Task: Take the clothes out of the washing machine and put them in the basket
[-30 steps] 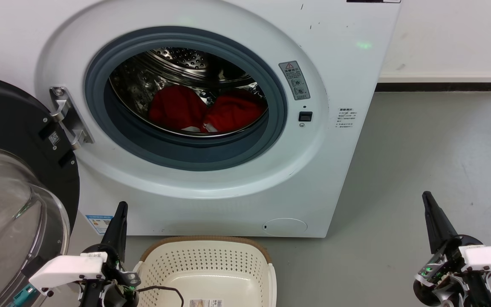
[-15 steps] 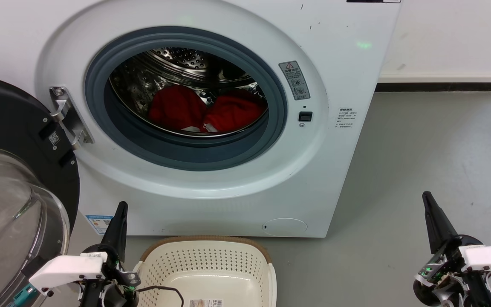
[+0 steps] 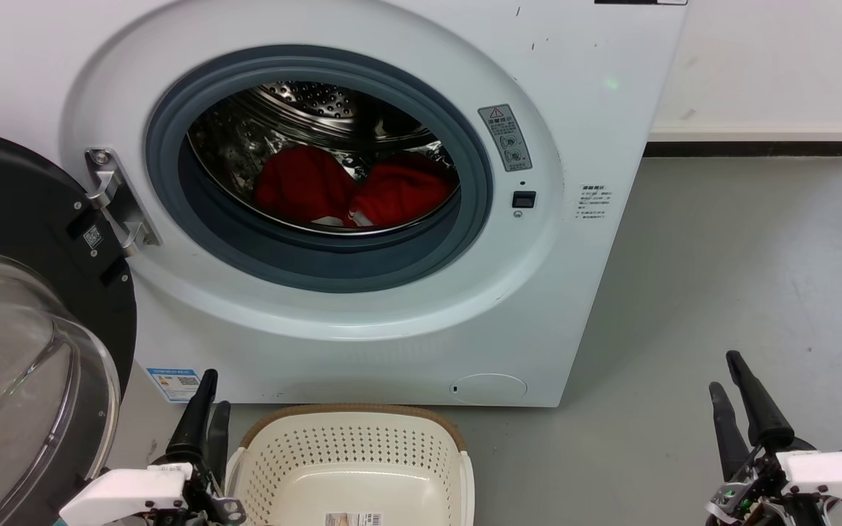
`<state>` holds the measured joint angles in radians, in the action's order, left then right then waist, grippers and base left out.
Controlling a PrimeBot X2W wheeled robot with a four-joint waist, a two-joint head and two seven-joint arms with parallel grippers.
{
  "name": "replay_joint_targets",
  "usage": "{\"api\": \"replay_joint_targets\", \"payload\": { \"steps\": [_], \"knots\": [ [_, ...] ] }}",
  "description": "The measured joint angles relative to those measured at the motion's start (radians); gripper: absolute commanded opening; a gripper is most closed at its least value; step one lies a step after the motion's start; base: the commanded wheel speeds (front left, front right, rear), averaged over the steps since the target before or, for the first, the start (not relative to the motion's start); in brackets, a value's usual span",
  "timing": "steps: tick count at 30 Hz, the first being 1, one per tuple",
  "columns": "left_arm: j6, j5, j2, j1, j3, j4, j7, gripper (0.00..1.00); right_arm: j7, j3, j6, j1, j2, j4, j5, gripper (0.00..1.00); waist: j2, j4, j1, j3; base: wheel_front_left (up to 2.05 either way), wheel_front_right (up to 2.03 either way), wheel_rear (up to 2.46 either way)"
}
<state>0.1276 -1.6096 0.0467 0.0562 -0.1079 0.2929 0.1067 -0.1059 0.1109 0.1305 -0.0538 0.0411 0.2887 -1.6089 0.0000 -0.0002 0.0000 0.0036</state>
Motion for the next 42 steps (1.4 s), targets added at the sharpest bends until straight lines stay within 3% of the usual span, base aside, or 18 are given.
{"api": "replay_joint_targets", "payload": {
  "steps": [12,26,42],
  "knots": [
    [0.0,0.075,0.0,-0.008,-0.022,-0.01,-0.059,1.0,0.058,0.007,0.0,0.003,0.0,-0.017,0.075,1.0,0.0,-0.001,0.0,0.001,0.0,0.0,0.0],
    [-0.006,0.296,0.0,-0.012,-0.068,-0.076,-0.118,1.0,0.116,0.055,0.0,0.004,0.0,-0.093,0.416,1.0,0.0,-0.003,0.0,0.004,0.0,0.0,0.0],
    [-0.157,0.651,0.001,-0.031,-0.024,-0.279,-0.173,1.0,0.173,0.001,0.0,0.009,0.001,-0.258,0.842,1.0,0.0,-0.005,0.0,0.012,0.0,0.0,0.0]
  ]
}}
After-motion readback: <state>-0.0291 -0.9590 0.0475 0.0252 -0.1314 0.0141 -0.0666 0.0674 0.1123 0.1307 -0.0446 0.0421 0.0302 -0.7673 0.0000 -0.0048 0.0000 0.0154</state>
